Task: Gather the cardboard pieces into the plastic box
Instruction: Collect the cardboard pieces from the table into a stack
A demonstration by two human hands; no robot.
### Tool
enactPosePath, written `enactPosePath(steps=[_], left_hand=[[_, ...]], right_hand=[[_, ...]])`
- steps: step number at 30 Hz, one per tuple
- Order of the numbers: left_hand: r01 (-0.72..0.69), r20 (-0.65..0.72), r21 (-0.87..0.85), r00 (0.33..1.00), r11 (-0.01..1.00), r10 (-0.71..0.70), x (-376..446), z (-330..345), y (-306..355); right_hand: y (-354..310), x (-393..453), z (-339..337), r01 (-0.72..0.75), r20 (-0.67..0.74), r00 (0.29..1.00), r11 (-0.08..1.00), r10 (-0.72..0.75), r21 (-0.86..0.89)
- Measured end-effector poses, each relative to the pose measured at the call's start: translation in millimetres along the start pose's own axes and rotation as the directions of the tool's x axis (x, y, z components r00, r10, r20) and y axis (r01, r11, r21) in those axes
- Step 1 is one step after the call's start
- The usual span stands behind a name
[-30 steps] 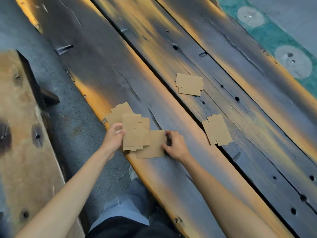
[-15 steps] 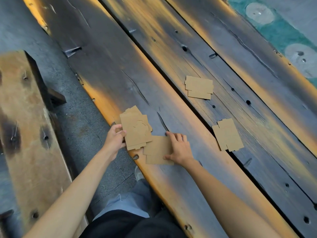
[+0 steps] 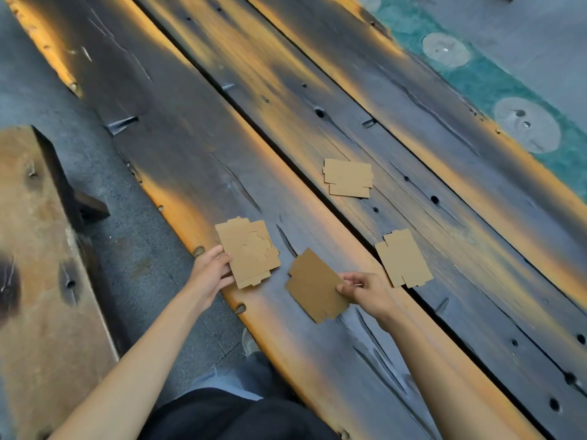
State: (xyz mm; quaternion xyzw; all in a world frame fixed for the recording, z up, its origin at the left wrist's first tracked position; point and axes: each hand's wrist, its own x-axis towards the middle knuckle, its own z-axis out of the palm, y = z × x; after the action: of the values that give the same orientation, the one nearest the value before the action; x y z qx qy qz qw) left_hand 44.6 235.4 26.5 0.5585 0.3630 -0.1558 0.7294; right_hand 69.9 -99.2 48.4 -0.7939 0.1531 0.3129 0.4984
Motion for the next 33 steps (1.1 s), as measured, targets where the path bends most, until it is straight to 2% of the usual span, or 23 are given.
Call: enactPosePath(steps=[3, 5, 7, 10, 12, 14, 18, 21, 27, 33], left_hand=[[-0.001, 0.040, 0.003, 0.999, 1.000, 0.001, -3.3, 16.6, 3.0], [-0.008, 0.080, 0.015, 0.997, 1.000, 0.007, -5.8, 31.1, 6.3], [-0.008, 0.112, 0.019, 0.994, 1.000, 0.006, -9.7, 48.3, 10.1], [0.017, 0.168, -0.007, 0.986, 1.000, -0.015, -16.0, 70.7, 12.7], [0.026, 0.236, -0.027, 0.972, 0.999, -0.019, -21.7, 84.6, 13.7], [0.023, 0.303, -0.047, 0.953, 0.999, -0.008, -26.6, 95.0, 14.1], [0.019, 0.395, -0.102, 0.918, 0.995, 0.023, -31.0, 106.1, 11.2], [0.038, 0.439, -0.165, 0.898, 0.986, 0.039, -30.8, 108.5, 7.8], [0.099, 0.437, -0.271, 0.899, 0.957, 0.031, -27.7, 101.2, 2.3], [0.132, 0.334, -0.292, 0.942, 0.947, -0.029, -17.6, 87.7, -5.7]], right_hand=[[-13.8, -11.9, -2.5, 0.081, -0.147, 0.986, 0.996, -0.074, 0.041], [-22.1, -16.2, 3.1, 0.165, -0.289, 0.940, 0.983, -0.183, -0.085], [-30.7, -22.3, 12.2, 0.289, -0.393, 0.844, 0.927, -0.365, -0.240], [-44.3, -29.0, 30.3, 0.465, -0.401, 0.664, 0.769, -0.631, -0.439], [-49.8, -32.1, 40.6, 0.501, -0.351, 0.547, 0.633, -0.760, -0.590], [-52.1, -33.4, 49.2, 0.499, -0.316, 0.498, 0.565, -0.807, -0.657], [-47.2, -37.9, 68.0, 0.485, -0.265, 0.522, 0.537, -0.811, -0.690], [-41.0, -39.1, 77.8, 0.475, -0.251, 0.563, 0.556, -0.788, -0.682], [-36.7, -37.5, 88.9, 0.477, -0.181, 0.645, 0.577, -0.742, -0.663], [-36.9, -28.2, 101.8, 0.492, -0.117, 0.693, 0.586, -0.711, -0.644]])
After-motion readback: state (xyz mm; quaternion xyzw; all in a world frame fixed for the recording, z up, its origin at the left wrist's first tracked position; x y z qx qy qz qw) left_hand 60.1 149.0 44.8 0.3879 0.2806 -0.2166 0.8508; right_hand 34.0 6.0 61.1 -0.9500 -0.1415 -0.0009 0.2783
